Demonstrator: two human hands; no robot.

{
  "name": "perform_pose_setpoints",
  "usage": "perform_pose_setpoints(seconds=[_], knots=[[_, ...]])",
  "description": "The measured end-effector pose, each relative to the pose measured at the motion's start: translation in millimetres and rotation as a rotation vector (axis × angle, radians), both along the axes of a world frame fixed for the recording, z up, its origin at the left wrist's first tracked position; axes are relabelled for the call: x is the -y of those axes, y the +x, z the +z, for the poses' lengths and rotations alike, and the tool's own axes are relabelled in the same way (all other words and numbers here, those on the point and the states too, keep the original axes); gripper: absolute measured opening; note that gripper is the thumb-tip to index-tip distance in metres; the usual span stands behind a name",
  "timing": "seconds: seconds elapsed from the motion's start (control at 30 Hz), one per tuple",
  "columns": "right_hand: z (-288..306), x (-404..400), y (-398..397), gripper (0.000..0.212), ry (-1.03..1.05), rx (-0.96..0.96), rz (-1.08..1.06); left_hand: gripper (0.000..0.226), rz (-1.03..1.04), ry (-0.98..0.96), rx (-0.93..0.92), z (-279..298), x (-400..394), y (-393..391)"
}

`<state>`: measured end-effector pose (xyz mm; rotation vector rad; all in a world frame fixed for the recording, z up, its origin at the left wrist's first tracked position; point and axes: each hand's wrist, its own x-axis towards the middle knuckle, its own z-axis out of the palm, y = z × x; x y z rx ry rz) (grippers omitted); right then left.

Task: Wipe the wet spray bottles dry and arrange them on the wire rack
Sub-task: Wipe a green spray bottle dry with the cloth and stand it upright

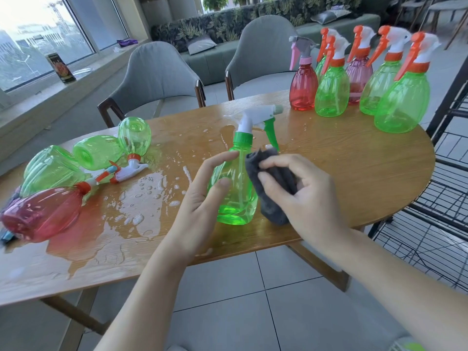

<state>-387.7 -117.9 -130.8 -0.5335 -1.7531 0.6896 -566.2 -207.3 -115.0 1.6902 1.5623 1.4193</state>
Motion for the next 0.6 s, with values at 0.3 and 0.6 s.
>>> perform_pose_setpoints(seconds=[0.3,0.6], knots=[[-19.9,16.3,-1.6,0.009,0.379,0.230,0.116,0.037,0.105,-0.035,0.195,-2.3,-3.3,-7.1],[1.3,-3.3,-4.9,0.013,0.290,0.049,-0.080,0.041,-0.027,-0.050,0.261,-3.4,4.4,-9.9]])
